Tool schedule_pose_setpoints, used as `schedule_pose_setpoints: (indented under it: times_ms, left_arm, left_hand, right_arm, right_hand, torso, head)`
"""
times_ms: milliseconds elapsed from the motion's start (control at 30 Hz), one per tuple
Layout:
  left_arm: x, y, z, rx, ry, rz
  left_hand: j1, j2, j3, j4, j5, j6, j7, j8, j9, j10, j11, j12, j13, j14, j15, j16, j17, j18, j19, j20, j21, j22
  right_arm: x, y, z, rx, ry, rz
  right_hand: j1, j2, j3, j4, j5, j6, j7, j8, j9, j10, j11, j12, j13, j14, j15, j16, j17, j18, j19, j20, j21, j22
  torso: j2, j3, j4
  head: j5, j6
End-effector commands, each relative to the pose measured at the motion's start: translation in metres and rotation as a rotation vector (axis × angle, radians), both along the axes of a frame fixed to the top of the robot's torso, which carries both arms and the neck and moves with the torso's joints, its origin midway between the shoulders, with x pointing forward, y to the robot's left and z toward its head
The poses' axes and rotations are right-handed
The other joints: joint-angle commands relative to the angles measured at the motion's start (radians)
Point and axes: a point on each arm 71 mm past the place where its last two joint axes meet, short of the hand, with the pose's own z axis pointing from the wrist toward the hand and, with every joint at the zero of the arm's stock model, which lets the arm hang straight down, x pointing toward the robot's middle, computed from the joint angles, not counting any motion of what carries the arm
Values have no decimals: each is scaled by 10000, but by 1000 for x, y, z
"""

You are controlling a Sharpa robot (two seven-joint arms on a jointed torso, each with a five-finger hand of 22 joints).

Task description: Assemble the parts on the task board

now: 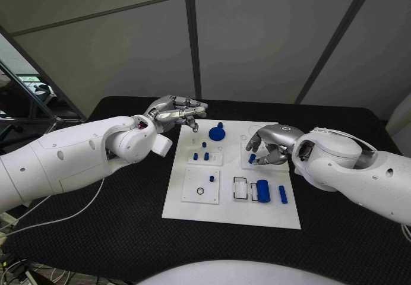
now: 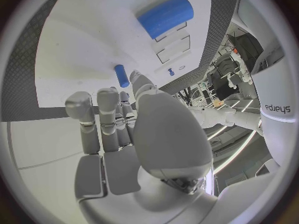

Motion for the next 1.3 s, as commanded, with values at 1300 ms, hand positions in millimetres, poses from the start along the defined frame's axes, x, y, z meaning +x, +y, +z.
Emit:
schedule_pose_setpoints:
  times_ms: [1300]
  left_arm:
    - [2, 1, 0, 76, 99, 166]
  left_hand:
    - [-42, 60, -34, -4, -19, -41, 2, 86, 0, -92, 4, 89, 15, -59, 4, 5, -22, -181, -2, 51, -46, -28]
  right_arm:
    - [-5, 8, 3, -361, -1009, 469]
  right_hand:
    - [385, -73, 3079, -792, 93, 1853, -57, 145, 65, 2456, -284, -892, 26, 288, -320, 790, 840, -128, 945, -292, 1187, 1417]
  torso:
    - [-26, 5, -30]
  head:
    - [-20, -108]
